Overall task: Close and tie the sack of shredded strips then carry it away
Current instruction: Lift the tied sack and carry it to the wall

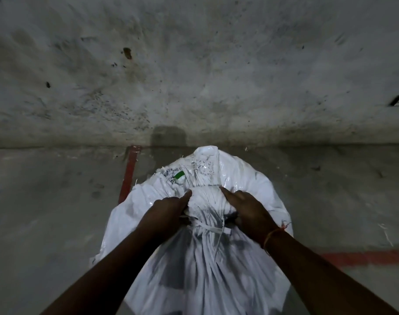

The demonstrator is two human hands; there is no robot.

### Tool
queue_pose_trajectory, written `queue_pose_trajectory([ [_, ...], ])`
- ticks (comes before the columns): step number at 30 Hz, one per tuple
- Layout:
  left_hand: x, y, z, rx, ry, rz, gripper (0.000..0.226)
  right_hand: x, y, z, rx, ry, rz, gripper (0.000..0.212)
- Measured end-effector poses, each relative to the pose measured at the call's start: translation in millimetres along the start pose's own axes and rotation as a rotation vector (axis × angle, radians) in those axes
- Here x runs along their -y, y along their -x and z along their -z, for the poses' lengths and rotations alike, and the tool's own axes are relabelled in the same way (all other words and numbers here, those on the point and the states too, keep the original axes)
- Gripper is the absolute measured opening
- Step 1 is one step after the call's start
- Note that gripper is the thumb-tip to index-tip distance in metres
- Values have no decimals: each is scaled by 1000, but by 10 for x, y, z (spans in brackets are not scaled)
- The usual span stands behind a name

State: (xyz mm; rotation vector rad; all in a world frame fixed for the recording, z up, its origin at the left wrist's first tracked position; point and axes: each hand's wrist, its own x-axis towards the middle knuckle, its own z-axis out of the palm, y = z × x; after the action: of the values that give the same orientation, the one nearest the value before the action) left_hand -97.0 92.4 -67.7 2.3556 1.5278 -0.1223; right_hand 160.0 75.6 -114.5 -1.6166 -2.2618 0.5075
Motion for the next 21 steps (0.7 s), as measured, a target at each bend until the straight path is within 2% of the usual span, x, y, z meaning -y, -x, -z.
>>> queue_pose_trajectory([
  [2,-10,11,109,-8,-26,-17,73,24,-7,88,-29,-1,42,81],
  [6,-55,159,521,-142,105,-67,37,206,-117,545,-12,7,45,63],
  [8,-106,224,811,-163,126,-58,27,318,-170,825,-40,35,101,56],
  [13,-350,313,1746,-284,177,-62,22,629,-296,1764,-65,75,115,65],
  [17,-633,439,2784,-293,177,-141,22,1015,-377,2863,-81,81,94,70],
  [21,-1035,670,3912,-385,88,-227,14,1470,-257,4071,-98,59,81,69],
])
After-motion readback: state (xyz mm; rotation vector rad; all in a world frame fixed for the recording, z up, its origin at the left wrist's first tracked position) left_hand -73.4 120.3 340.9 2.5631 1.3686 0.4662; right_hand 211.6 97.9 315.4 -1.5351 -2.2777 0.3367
